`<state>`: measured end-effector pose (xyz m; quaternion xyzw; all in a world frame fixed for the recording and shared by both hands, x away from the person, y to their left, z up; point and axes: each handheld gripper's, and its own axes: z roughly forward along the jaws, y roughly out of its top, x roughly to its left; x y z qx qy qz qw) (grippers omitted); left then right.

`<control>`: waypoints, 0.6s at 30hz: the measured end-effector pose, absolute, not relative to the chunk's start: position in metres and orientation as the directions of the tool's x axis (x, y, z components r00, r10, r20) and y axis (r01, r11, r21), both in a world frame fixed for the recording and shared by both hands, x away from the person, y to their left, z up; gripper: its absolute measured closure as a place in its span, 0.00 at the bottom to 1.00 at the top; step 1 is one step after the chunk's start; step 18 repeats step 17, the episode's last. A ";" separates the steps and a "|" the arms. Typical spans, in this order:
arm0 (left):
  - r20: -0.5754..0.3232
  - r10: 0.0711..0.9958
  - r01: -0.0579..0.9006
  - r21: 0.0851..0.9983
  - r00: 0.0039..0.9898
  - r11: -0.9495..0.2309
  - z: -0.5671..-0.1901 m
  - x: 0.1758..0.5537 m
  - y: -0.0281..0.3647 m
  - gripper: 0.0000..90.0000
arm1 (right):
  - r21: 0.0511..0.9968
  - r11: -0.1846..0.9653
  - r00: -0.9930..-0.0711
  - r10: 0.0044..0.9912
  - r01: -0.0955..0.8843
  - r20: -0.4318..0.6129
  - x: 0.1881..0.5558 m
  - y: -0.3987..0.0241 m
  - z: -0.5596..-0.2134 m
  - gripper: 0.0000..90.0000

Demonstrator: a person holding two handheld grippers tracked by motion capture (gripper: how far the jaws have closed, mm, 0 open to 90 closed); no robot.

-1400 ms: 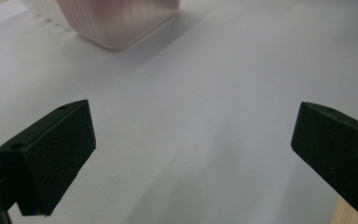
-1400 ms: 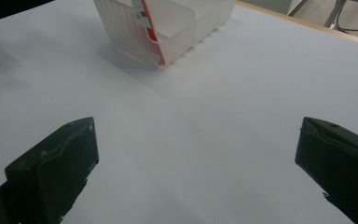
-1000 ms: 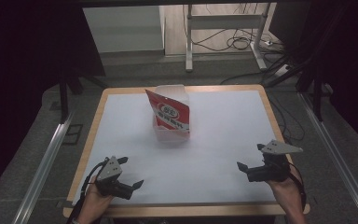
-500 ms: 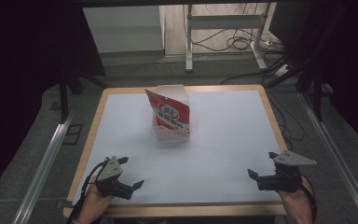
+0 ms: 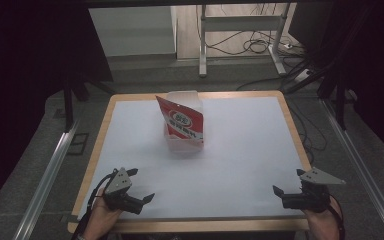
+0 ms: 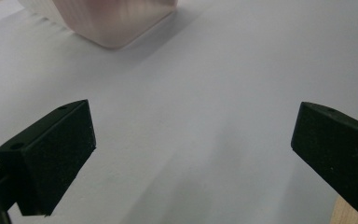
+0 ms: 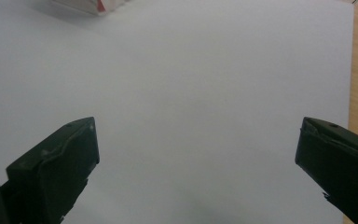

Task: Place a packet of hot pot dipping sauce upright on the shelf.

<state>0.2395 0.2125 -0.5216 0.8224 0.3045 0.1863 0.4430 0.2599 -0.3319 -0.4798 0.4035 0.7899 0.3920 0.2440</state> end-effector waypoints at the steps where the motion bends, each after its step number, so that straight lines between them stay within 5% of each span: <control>1: 0.037 0.665 0.336 0.842 0.745 -0.423 -0.522 0.239 0.212 0.00 | 0.815 0.367 -0.552 0.831 0.449 -0.070 0.260 -0.333 -0.482 0.00; 18: 0.040 0.665 0.335 0.840 0.746 -0.426 -0.522 0.240 0.212 0.00 | 0.780 0.358 -0.527 0.849 0.512 -0.044 0.265 -0.341 -0.498 0.00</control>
